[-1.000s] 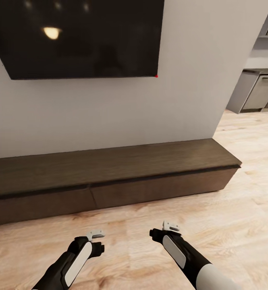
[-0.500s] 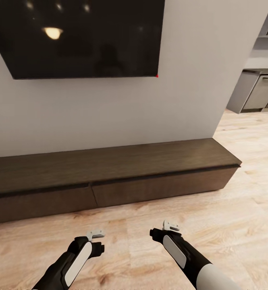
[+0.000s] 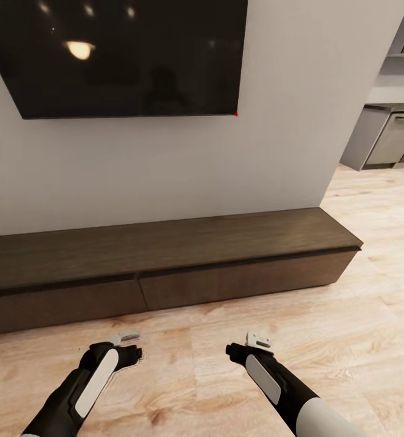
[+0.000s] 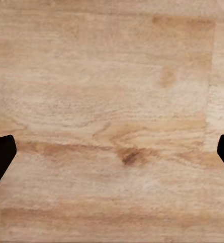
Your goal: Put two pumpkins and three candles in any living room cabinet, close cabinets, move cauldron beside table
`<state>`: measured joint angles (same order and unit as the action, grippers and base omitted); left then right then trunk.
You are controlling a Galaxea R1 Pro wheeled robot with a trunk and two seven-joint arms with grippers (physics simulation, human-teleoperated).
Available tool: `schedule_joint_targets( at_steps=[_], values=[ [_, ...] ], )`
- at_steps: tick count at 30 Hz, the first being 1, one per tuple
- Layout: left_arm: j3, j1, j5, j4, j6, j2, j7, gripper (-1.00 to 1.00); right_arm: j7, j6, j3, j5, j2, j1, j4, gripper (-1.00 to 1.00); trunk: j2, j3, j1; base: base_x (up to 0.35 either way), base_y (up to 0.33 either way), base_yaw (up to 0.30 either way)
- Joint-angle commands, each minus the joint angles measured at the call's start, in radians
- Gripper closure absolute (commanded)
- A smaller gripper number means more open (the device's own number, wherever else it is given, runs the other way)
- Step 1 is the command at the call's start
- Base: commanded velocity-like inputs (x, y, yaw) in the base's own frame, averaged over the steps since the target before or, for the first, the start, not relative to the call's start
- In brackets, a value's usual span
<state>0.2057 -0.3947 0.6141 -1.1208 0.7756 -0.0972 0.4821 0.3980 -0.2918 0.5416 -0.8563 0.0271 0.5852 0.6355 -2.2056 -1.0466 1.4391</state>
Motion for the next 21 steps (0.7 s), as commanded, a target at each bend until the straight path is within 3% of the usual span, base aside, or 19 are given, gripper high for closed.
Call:
schedule_joint_targets(
  at_steps=[1, 5, 8, 15, 21],
  values=[
    [-0.026, 0.000, 0.012, -0.017, 0.034, -0.006, 0.010, -1.00, 0.007, 0.009, 0.004, -0.008, -0.001, 0.001, 0.001, -1.00, 0.000, -0.001, 0.000, 0.000, 0.000, 0.000],
    [-0.150, -0.001, 0.012, -0.117, 0.143, -0.011, 0.010, -1.00, 0.007, 0.020, 0.004, -0.009, -0.001, 0.001, 0.000, -1.00, 0.000, -0.001, 0.000, 0.000, 0.000, 0.000],
    [-0.210, 0.000, 0.011, -0.187, 0.193, -0.011, 0.010, -1.00, 0.009, 0.023, 0.004, -0.010, 0.000, 0.001, 0.000, -1.00, 0.000, -0.001, 0.000, 0.000, 0.000, 0.000],
    [-0.181, 0.034, 0.044, -0.216, 0.197, -0.043, 0.000, -1.00, -0.025, 0.015, -0.020, -0.040, 0.004, 0.006, -0.023, -1.00, 0.000, -0.001, 0.000, 0.000, 0.000, 0.000],
    [-0.159, 0.036, 0.026, -0.201, 0.193, -0.009, -0.021, -1.00, -0.002, 0.048, 0.014, -0.006, 0.005, 0.007, 0.011, -1.00, 0.000, -0.001, 0.000, 0.000, 0.000, 0.000]
  ],
)
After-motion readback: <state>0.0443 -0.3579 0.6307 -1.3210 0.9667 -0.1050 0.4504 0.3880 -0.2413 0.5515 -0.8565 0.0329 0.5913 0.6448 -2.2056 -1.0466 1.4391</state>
